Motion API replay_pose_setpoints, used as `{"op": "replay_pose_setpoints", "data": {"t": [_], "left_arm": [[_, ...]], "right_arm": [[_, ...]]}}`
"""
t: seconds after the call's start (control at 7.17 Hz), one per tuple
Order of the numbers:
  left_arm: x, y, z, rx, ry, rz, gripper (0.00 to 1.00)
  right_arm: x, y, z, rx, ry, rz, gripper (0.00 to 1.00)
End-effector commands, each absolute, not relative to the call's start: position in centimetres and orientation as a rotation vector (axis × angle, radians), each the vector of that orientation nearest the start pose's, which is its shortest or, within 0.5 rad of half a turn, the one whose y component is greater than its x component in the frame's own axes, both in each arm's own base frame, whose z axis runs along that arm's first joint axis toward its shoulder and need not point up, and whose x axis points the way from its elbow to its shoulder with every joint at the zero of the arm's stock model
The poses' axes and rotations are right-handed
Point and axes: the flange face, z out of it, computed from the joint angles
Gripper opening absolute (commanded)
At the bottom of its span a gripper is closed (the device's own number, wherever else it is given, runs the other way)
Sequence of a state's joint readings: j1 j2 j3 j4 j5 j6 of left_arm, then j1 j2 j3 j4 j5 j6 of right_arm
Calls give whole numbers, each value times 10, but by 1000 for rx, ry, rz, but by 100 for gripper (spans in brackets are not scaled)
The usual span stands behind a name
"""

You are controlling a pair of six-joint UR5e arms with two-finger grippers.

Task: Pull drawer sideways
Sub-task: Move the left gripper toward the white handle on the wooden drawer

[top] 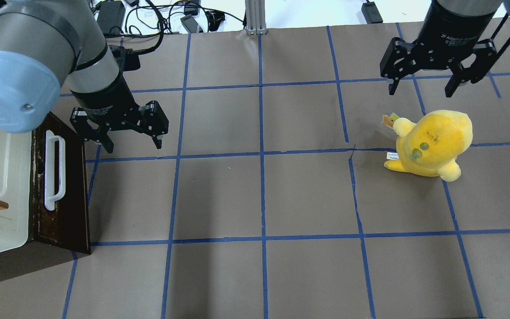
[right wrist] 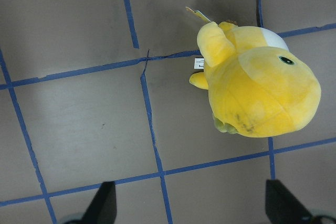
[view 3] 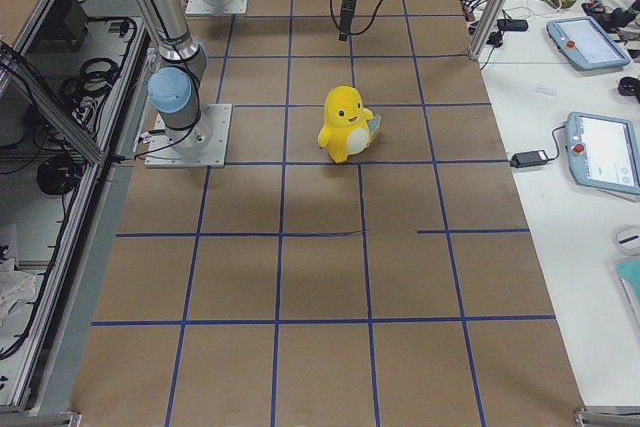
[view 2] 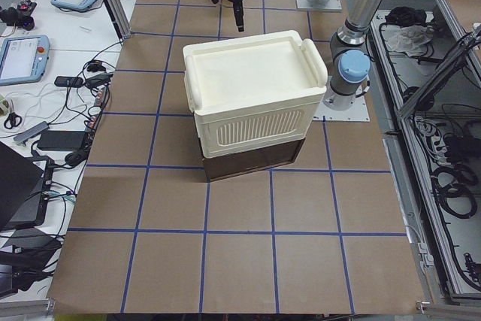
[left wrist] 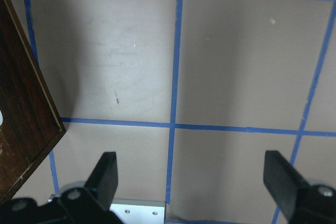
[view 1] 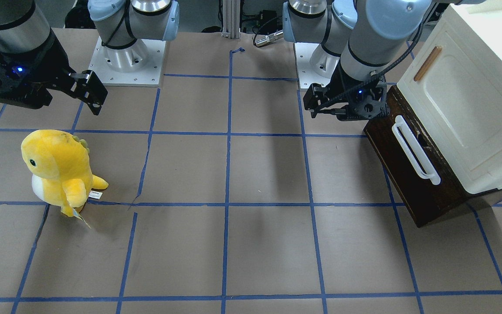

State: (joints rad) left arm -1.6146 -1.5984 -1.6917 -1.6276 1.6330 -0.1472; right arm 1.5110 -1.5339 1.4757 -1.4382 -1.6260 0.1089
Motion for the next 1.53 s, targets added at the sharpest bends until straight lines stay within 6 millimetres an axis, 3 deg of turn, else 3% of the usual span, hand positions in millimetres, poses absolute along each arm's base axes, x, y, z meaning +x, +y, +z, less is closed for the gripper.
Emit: {"op": "replay_pose_setpoints", "data": {"t": [0.0,0.28,0.56,0.84,1.12,1.26,1.4], "left_arm": [[-165,-480,358,-159,2870,391,100],[-190,-485,321,-4,2629,381,100],[-196,-487,294,127,2389,387,100],[-179,-480,270,189,2127,409,100],[-162,-471,234,206,1948,366,100],[-146,-466,208,182,1871,349,100],[-116,-469,191,107,1836,353,100]], "right_arm": [[98,-506,503,266,3185,118,100],[97,-506,504,269,3185,116,100],[98,-506,503,266,3185,118,100],[98,-506,503,266,3185,118,100],[97,-506,504,269,3185,116,100],[98,-506,503,266,3185,118,100],[98,-506,504,266,3185,116,100]]}}
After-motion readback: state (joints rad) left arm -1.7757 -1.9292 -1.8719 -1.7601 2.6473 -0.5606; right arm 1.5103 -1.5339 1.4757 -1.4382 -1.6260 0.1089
